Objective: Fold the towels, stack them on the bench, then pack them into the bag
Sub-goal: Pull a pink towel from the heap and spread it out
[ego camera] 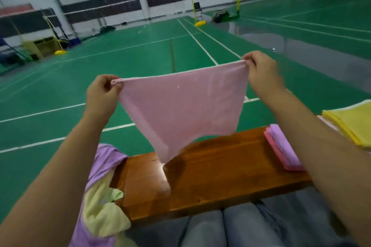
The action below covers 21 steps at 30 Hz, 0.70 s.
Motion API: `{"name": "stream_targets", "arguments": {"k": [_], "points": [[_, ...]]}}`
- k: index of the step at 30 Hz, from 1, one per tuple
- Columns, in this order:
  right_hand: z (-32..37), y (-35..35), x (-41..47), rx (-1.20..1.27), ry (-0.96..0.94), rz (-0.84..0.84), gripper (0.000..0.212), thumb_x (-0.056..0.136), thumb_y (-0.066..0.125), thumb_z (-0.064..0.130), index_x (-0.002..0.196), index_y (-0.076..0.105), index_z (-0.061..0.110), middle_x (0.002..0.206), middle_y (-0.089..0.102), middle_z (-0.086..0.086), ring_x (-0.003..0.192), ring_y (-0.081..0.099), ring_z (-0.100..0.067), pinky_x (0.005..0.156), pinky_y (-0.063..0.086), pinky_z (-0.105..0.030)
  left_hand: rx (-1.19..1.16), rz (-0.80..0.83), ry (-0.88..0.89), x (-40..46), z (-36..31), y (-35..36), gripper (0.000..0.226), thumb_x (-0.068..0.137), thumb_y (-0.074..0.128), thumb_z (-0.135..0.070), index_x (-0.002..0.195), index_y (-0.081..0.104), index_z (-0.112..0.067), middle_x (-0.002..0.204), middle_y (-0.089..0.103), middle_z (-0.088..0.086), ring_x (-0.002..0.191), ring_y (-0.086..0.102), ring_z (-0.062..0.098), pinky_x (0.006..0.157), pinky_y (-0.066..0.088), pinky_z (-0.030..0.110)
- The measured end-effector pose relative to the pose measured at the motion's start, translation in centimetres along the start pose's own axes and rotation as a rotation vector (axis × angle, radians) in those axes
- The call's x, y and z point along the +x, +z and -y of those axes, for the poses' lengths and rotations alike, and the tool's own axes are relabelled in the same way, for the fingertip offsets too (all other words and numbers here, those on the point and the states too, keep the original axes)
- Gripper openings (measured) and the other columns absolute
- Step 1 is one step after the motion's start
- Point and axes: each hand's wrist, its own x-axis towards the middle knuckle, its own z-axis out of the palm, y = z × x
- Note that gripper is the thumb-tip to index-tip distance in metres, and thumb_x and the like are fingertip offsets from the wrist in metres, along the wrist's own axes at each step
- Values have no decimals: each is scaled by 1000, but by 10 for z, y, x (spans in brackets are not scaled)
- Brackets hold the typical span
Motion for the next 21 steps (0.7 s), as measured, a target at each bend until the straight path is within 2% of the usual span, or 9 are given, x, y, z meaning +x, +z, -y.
{"name": "stream_targets", "arguments": {"k": [1,3,7,10,13,18,21], "points": [[4,-6,5,-9,-32,-33,27,97,40,12,112,61,8,114,63,-13,103,56,-30,85,45,-39,-41,11,7,6,-4,-6,5,91,61,-9,95,63,-10,83,59,5,76,51,15,69,40,25],[7,-12,11,-66,-61,-48,26,97,40,12,111,61,9,112,64,-12,102,57,-32,84,44,-41,-135,53,-21,12,-9,-13,15,91,61,-6,81,60,-18,74,56,0,68,49,9,66,43,23],[5,-11,10,-256,-78,16,22,97,46,16,108,64,16,109,67,-8,107,54,-32,89,35,-39,-272,130,-111,7,-14,-14,23,92,57,1,78,59,-17,75,55,4,70,53,12,67,53,13],[5,-21,8,-78,-59,-11,19,96,48,14,104,65,16,100,67,-4,98,57,-28,89,40,-40,-348,104,-115,4,-15,-16,21,92,57,2,80,59,-15,74,60,2,67,58,8,69,55,17],[7,-29,9,133,-35,49,18,94,49,8,102,64,12,95,62,-1,92,58,-21,87,47,-36,-425,77,-123,3,-16,-19,20,90,58,2,79,58,-14,62,65,-11,61,60,1,68,55,16],[3,-24,3,112,-6,72,22,96,46,7,108,64,7,101,64,-6,93,55,-18,83,42,-27,-427,119,-122,-2,-9,-18,23,88,61,2,74,54,-15,58,61,-14,62,56,4,69,53,19],[1,-24,1,134,8,88,22,96,46,8,109,64,8,104,65,-7,93,57,-18,88,48,-33,-450,111,-127,-6,-7,-19,25,86,64,2,72,53,-15,61,58,-9,66,52,10,72,49,23]]}}
